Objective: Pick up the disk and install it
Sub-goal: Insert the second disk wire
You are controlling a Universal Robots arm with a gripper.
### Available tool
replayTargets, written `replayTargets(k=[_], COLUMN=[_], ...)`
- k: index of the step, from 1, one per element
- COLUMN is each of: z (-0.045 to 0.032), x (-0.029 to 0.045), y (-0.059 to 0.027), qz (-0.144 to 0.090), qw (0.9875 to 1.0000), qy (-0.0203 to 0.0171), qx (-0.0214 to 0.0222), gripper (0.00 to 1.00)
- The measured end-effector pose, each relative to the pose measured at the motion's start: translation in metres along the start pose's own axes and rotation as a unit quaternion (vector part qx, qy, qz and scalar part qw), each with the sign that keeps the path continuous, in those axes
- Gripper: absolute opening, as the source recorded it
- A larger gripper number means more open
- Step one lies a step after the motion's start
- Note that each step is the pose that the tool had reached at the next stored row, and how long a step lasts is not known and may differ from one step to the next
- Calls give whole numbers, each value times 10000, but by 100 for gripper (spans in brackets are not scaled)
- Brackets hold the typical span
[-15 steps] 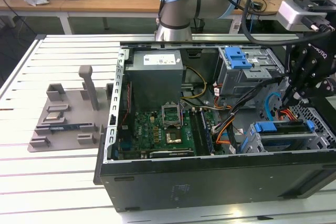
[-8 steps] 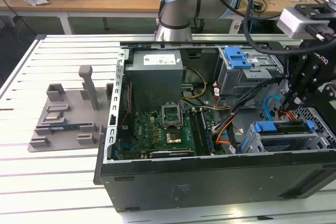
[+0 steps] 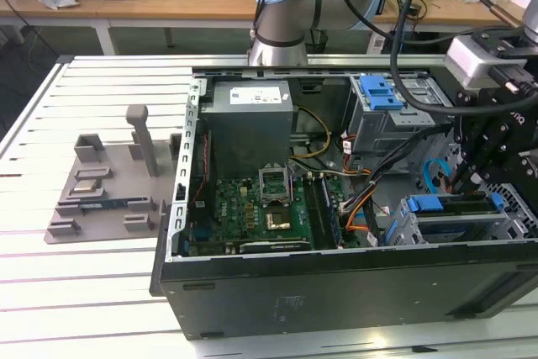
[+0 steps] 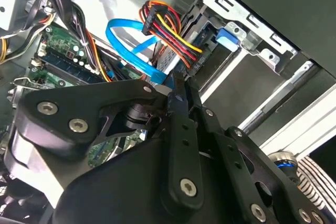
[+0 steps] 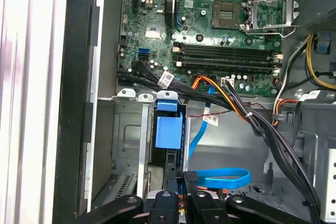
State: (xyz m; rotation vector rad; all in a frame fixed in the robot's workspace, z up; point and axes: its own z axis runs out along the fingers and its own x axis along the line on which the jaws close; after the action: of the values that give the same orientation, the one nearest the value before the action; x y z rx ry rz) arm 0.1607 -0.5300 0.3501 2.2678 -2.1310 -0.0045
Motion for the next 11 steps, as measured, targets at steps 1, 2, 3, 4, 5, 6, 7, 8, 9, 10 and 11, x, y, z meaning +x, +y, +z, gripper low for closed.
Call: replayTargets(k=[1, 2, 3, 4, 5, 6, 7, 8, 9, 10, 11], z=[4, 11, 17, 20, 30, 40, 46, 50, 61, 64, 68], x=[7, 19, 20, 21, 21, 21, 21, 21, 21, 21, 21], y=[-1, -3, -8, -12, -20, -24, -26, -27, -28, -28, -28], qz=[0, 0, -1, -1, 0, 0, 0, 0, 0, 0, 0], qw=[10000, 10000, 10000, 10000, 10000, 10000, 10000, 10000, 10000, 10000, 10000], qy=[0, 0, -1, 0, 0, 0, 1, 2, 0, 2, 0], qx=[0, 0, 0, 0, 0, 0, 0, 0, 0, 0, 0], gripper=[16, 16, 16, 16, 16, 16, 16, 16, 16, 16, 16])
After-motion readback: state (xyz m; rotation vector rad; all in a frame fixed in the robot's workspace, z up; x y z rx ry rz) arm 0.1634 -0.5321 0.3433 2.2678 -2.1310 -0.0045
